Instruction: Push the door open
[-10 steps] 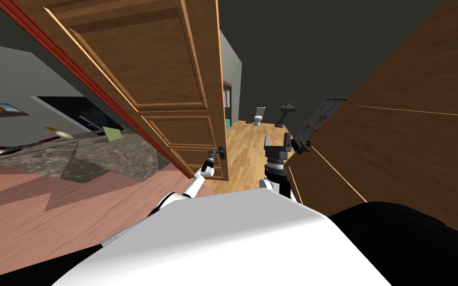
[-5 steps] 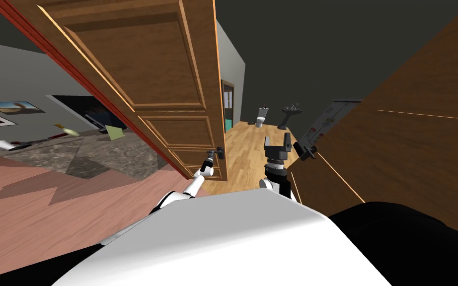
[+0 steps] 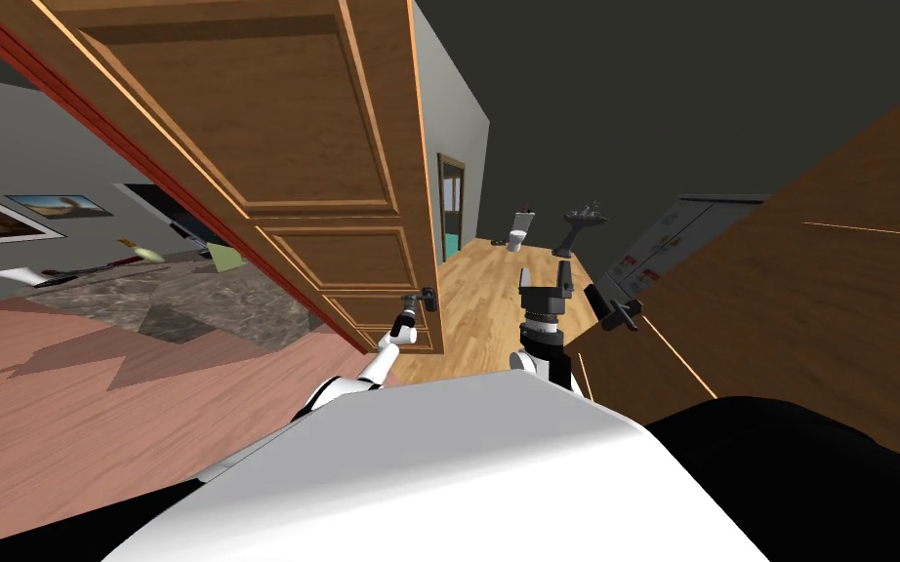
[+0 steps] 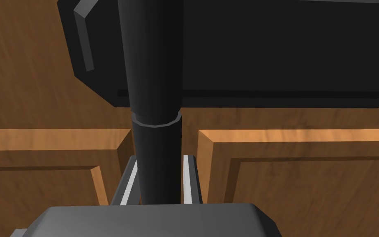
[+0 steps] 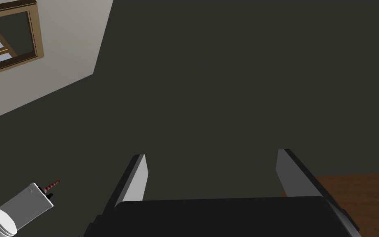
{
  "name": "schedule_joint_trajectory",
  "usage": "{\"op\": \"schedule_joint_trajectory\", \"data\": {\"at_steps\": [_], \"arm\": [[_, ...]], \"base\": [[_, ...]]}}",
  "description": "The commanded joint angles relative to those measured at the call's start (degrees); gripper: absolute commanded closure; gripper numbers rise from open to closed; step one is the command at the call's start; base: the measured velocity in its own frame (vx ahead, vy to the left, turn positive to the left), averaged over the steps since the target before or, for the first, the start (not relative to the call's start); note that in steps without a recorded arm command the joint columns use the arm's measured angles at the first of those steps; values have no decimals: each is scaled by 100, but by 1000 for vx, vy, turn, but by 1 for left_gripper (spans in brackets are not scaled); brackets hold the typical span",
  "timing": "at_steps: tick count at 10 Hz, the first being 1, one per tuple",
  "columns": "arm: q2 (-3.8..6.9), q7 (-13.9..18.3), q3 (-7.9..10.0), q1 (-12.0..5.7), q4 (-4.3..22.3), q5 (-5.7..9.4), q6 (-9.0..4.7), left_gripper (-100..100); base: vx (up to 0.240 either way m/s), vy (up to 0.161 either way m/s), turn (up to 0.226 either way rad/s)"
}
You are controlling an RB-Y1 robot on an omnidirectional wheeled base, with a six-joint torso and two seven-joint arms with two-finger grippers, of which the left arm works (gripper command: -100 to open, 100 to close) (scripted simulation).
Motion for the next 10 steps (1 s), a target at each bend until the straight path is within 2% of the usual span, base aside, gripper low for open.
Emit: {"op": "schedule_joint_trajectory", "data": {"at_steps": [1,5,10], "arm": [[39,-23,68,2,13,25,-7,100],[119,-80,233,8,44,84,-25,100],[243,-182,530,18,101,192,-56,100]], "base": [[111,-54,53],[147,-86,47],[190,-115,60]]}}
